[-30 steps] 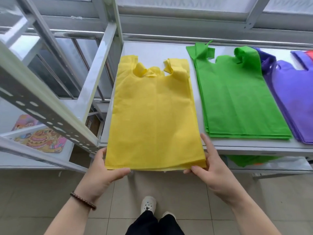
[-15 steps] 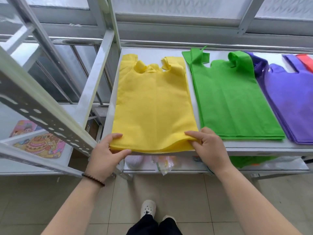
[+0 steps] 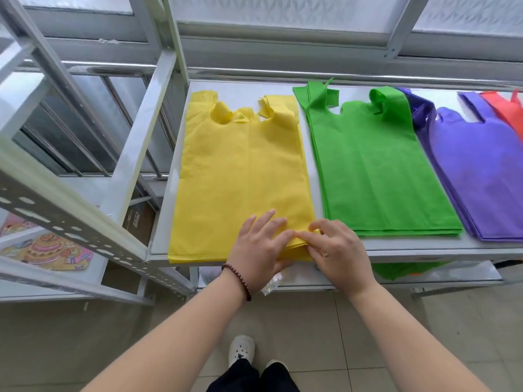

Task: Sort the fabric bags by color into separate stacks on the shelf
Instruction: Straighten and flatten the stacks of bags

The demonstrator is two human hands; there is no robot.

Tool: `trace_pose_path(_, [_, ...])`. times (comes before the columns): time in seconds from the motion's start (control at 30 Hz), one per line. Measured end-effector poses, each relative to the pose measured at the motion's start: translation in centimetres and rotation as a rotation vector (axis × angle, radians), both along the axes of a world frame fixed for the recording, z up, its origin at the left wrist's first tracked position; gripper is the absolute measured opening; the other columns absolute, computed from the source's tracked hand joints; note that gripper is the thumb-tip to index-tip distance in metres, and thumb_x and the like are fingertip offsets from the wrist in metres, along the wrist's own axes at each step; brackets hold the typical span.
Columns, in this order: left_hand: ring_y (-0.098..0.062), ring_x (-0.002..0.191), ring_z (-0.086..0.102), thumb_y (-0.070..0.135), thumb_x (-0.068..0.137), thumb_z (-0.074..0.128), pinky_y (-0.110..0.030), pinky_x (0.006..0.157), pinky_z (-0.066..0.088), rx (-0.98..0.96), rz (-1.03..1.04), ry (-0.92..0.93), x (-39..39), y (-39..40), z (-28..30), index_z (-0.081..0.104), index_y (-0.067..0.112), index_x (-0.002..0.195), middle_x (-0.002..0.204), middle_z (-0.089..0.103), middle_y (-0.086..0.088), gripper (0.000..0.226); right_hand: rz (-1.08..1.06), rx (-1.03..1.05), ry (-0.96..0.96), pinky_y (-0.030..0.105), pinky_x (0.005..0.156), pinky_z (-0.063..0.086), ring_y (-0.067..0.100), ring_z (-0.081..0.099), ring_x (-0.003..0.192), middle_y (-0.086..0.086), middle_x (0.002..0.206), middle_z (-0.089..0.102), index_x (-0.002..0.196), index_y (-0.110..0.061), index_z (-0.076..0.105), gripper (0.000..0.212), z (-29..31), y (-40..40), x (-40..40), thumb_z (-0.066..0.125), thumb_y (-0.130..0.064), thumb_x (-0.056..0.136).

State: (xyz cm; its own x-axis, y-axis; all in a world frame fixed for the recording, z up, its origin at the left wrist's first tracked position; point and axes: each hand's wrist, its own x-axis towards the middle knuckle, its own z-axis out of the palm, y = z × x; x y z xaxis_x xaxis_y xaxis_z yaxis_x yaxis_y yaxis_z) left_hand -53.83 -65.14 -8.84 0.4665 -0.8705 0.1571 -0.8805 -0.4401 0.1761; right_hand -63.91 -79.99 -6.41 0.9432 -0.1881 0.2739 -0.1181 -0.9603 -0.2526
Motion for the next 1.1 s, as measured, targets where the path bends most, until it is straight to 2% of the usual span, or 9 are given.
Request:
trace_pose_path(0.17, [-0.027, 0.112, 0.062, 0.058, 0.072, 0.044, -0.047, 0.089, 0.05, -0.085, -0.015, 0.062, 0.4, 0.5, -0.4, 0.048, 0.03, 0.11, 0.113, 0.068, -0.002, 0.048, 0.006, -0.066, 0.022, 0.034, 0.058, 0.052, 0.027, 0.064, 0.073, 0.006, 0.091, 0.068, 0.092, -0.019, 0.075, 0.027, -0.4, 0.7, -1.5, 0.051, -0.026, 0.08])
trace_pose_path(0.33, [-0.027, 0.113, 0.062, 0.054, 0.079, 0.04, -0.048, 0.089, 0.05, 0.004, -0.041, 0.012, 0.5, 0.5, -0.8, 0.049, 0.027, 0.114, 0.116, 0.067, -0.004, 0.046, -0.016, -0.018, 0.132, 0.04, 0.08, 0.054, 0.029, 0.063, 0.091, 0.016, 0.118, 0.062, 0.11, -0.016, 0.07, 0.042, -1.2, 0.8, -2.4, 0.052, -0.043, 0.083])
trace_pose_path(0.43, [-0.028, 0.123, 0.053, 0.061, 0.088, 0.027, -0.05, 0.097, 0.044, 0.159, -0.021, -0.006, 0.3, 0.9, -0.7, 0.059, 0.027, 0.119, 0.124, 0.064, -0.004, 0.057, -0.004, 0.0, 0.101, 0.038, 0.082, 0.056, 0.029, 0.065, 0.09, 0.019, 0.119, 0.063, 0.107, -0.012, 0.072, 0.036, -1.0, 0.6, -2.7, 0.053, -0.033, 0.085])
trace_pose_path(0.53, [-0.028, 0.132, 0.033, 0.075, 0.082, 0.003, -0.052, 0.105, 0.022, 0.27, 0.214, 0.041, 0.4, 2.8, -0.3, 0.056, 0.022, 0.128, 0.139, 0.051, -0.006, 0.088, 0.024, -0.015, 0.151, 0.042, 0.079, 0.057, 0.031, 0.066, 0.093, 0.016, 0.115, 0.066, 0.102, -0.012, 0.074, 0.035, -0.7, 0.8, -2.6, 0.049, -0.032, 0.086])
trace_pose_path(0.63, [-0.032, 0.142, 0.018, 0.076, 0.08, 0.021, -0.049, 0.114, 0.013, 0.202, 0.652, 0.242, 1.6, 5.8, 0.9, 0.025, 0.014, 0.146, 0.154, 0.022, -0.012, 0.09, -0.071, 0.131, 0.22, 0.039, 0.098, 0.048, 0.029, 0.057, 0.114, 0.013, 0.13, 0.057, 0.114, -0.014, 0.068, 0.047, -0.1, 1.6, -2.4, 0.054, -0.047, 0.084])
trace_pose_path(0.77, [-0.032, 0.131, 0.036, 0.038, 0.085, 0.06, -0.046, 0.11, 0.03, -0.239, 0.987, 0.657, 4.6, 9.0, 3.2, 0.032, 0.0, 0.138, 0.14, 0.04, -0.02, 0.071, -0.479, 0.864, 0.204, 0.034, 0.108, 0.037, 0.018, 0.045, 0.127, 0.004, 0.141, 0.046, 0.139, -0.013, 0.041, 0.062, 2.2, 3.3, -0.2, 0.065, -0.033, 0.086])
trace_pose_path(0.87, [-0.033, 0.127, 0.043, 0.035, 0.088, 0.056, -0.042, 0.105, 0.037, -0.177, 1.056, 0.828, 5.5, 8.1, 4.9, 0.03, 0.006, 0.14, 0.139, 0.044, -0.014, 0.065, -0.655, 1.192, 0.269, 0.035, 0.098, 0.041, 0.024, 0.048, 0.123, 0.01, 0.137, 0.049, 0.142, -0.004, 0.033, 0.066, 3.6, 3.1, 2.7, 0.062, -0.03, 0.089])
trace_pose_path(1.0, [-0.031, 0.102, 0.056, 0.033, 0.085, 0.062, -0.039, 0.088, 0.047, -0.119, 1.083, 0.963, 6.4, 7.1, 5.9, 0.034, -0.003, 0.132, 0.113, 0.054, -0.011, 0.066, -0.665, 1.257, 0.367, 0.027, 0.058, 0.042, 0.019, 0.057, 0.075, 0.005, 0.086, 0.061, 0.107, -0.002, 0.056, 0.03, 4.5, 2.9, 4.9, 0.06, -0.026, 0.09])
trace_pose_path(1.1, [-0.031, 0.096, 0.059, 0.032, 0.081, 0.067, -0.037, 0.078, 0.05, -0.094, 1.041, 1.067, 6.4, 7.0, 6.5, 0.05, -0.004, 0.12, 0.104, 0.059, -0.014, 0.056, -0.6, 1.097, 0.391, 0.038, 0.074, 0.053, 0.026, 0.062, 0.086, 0.009, 0.094, 0.064, 0.11, -0.005, 0.057, 0.026, 4.1, 3.2, 4.8, 0.056, -0.022, 0.091])
